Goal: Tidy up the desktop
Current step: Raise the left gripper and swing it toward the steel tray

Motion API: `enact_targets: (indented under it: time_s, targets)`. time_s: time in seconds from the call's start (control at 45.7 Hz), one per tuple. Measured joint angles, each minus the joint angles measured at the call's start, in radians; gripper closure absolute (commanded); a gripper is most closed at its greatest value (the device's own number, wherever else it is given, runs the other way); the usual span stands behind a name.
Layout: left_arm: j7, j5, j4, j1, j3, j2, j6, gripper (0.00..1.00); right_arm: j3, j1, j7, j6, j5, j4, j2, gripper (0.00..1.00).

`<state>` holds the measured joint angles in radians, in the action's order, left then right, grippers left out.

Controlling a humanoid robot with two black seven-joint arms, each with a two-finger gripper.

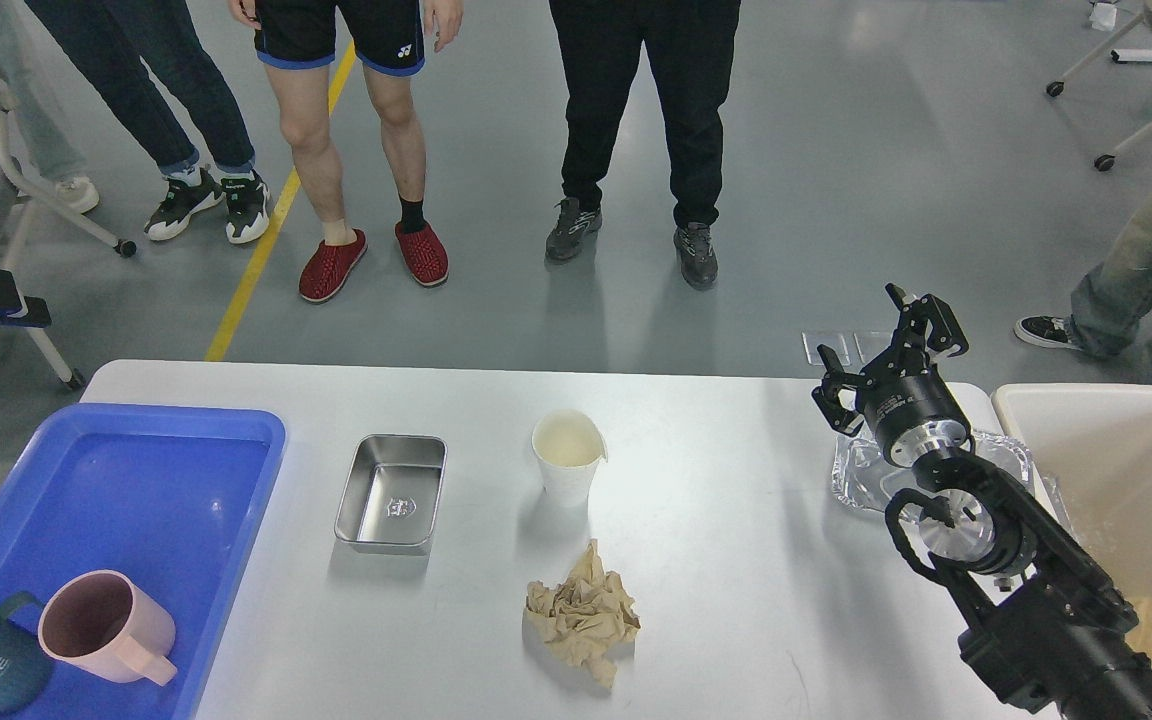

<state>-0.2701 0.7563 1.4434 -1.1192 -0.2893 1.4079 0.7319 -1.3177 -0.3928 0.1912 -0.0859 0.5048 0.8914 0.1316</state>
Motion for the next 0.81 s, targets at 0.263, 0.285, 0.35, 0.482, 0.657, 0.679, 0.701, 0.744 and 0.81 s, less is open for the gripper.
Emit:
enact_targets:
  time_s: [0.263,0.285,0.35,0.482,0.657,0.679,0.701,0.744,0.81]
  targets:
    - [-0.010,0.046,-0.023,-0.004,0.014,-0.131,-0.060,0.05,0.000,0.000,0.000,0.000,0.000,0.000,-0.003,0.00]
    - [-0.010,0.055,-0.029,0.000,0.018,-0.151,-0.067,0.05,0.000,0.000,0.000,0.000,0.000,0.000,-0.003,0.00]
    - [-0.011,0.092,-0.055,0.008,0.037,-0.214,-0.085,0.05,0.000,0.000,0.000,0.000,0.000,0.000,-0.004,0.00]
    - [-0.011,0.147,-0.130,0.019,0.107,-0.355,-0.125,0.05,0.000,0.001,0.000,0.000,0.000,0.000,-0.004,0.00]
    - [-0.004,0.157,-0.211,0.070,0.175,-0.495,-0.203,0.05,0.000,0.005,0.000,0.000,0.000,0.001,-0.002,0.00]
    - [-0.004,0.157,-0.219,0.080,0.178,-0.513,-0.216,0.05,0.000,0.005,0.000,0.000,0.000,0.001,-0.002,0.00]
    - [-0.004,0.157,-0.226,0.090,0.180,-0.531,-0.227,0.05,0.000,0.005,0.000,0.000,0.000,0.001,-0.002,0.00]
    - [-0.003,0.157,-0.238,0.103,0.181,-0.560,-0.244,0.05,0.000,0.005,0.000,0.000,0.000,0.001,-0.003,0.00]
    - [-0.003,0.157,-0.267,0.120,0.182,-0.609,-0.267,0.05,0.001,0.004,0.000,0.000,0.000,0.001,-0.004,0.00]
